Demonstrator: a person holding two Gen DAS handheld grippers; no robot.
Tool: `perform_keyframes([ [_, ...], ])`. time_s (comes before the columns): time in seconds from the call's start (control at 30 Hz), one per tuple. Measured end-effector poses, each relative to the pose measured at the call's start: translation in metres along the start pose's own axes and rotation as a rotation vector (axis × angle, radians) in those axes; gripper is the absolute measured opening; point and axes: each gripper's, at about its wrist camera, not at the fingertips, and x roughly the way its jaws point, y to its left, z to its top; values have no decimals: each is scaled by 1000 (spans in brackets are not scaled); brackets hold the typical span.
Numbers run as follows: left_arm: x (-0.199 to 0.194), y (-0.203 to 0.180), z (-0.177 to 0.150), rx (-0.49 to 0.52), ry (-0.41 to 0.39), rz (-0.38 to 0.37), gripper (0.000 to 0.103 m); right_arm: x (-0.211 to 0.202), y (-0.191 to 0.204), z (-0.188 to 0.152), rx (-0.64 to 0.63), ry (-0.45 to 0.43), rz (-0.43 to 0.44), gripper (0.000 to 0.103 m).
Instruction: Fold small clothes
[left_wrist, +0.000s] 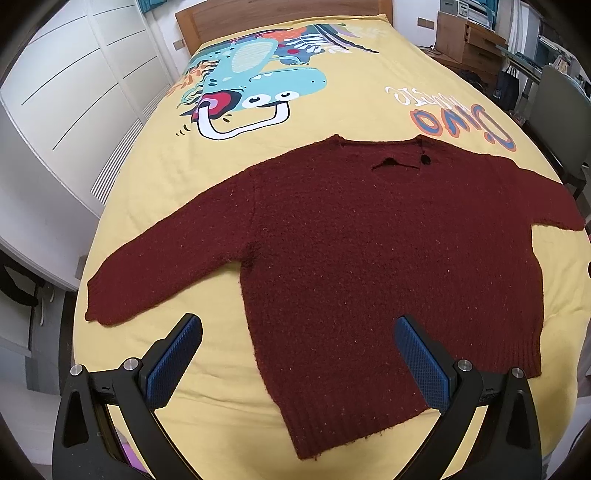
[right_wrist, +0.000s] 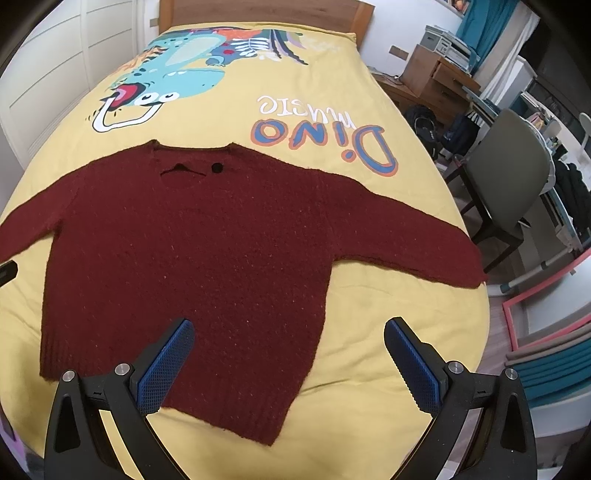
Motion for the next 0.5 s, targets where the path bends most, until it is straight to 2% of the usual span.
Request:
perform_keyframes([
  [0.5,0,-2,-2,2,1,1,102,1,2,-1,-9,5,5,102],
])
